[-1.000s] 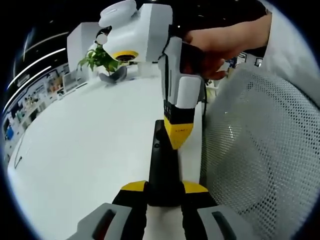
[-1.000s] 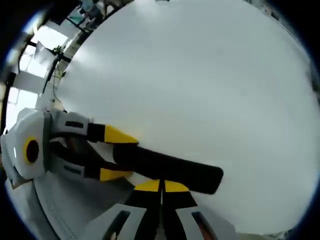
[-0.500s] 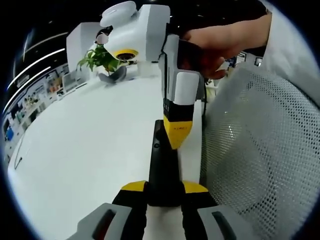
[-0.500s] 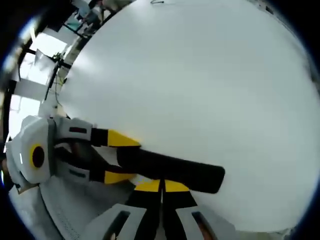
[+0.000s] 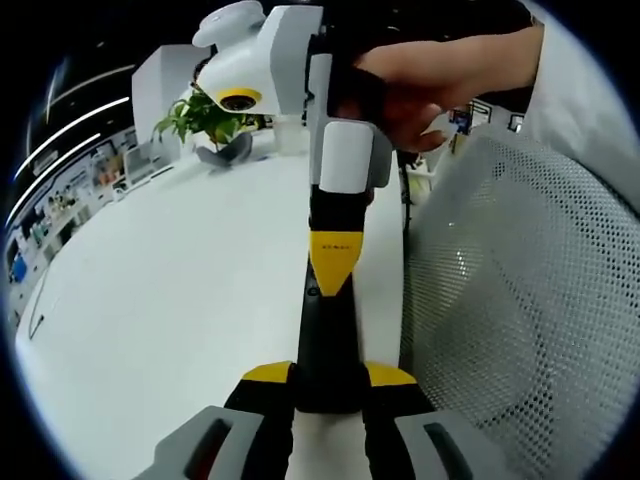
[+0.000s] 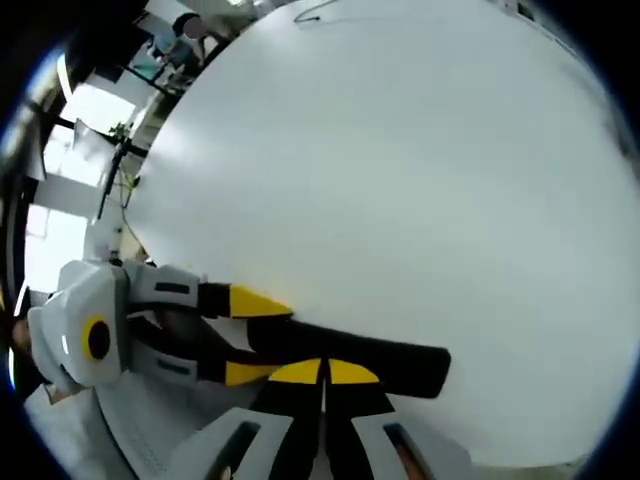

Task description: Press the specified remote control buttons in sequence, fully releasing each button before pressing the next.

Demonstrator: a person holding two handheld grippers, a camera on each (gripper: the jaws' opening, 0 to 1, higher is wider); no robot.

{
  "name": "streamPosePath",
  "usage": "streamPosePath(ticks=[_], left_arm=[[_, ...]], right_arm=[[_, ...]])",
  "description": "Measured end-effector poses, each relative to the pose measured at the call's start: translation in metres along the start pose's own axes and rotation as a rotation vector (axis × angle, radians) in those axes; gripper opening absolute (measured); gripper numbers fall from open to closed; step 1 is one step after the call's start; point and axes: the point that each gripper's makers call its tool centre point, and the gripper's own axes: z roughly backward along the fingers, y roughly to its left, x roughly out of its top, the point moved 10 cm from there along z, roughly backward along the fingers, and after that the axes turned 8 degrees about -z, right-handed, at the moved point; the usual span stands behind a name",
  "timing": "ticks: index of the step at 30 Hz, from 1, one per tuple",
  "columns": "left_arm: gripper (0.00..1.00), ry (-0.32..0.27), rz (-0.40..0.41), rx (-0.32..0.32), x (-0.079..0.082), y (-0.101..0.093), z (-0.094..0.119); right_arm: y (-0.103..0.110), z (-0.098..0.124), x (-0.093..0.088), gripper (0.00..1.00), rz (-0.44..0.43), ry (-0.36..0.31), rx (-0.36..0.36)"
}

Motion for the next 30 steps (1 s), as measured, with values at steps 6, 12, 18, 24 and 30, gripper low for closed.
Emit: streamPosePath(ticks=[6, 12, 18, 24, 30], left_arm=[[0.25, -0.001, 0.001, 0.0, 0.0, 0.0, 0.0], [0.25, -0.002, 0.002, 0.0, 0.0, 0.0, 0.001], [0.25, -0.004, 0.004, 0.0, -0.001, 0.0, 0.0], [0.25, -0.004, 0.005, 0.001, -0.001, 0.0, 0.001], [0.25, -0.005, 0.007, 0.001, -0.001, 0.001, 0.001]], right_arm=[[0.002, -0.005, 0.0, 0.0, 0.011, 0.01, 0.001], [0.001, -0.008, -0.001, 0.0, 0.008, 0.027, 0.002], [0.001, -0.01, 0.001, 0.0, 0.016, 0.029, -0.009], [0.005, -0.011, 0.002, 0.0, 0.031, 0.033, -0.039], [0.001, -0.01, 0.005, 0.0, 0.006, 0.039, -0.033]])
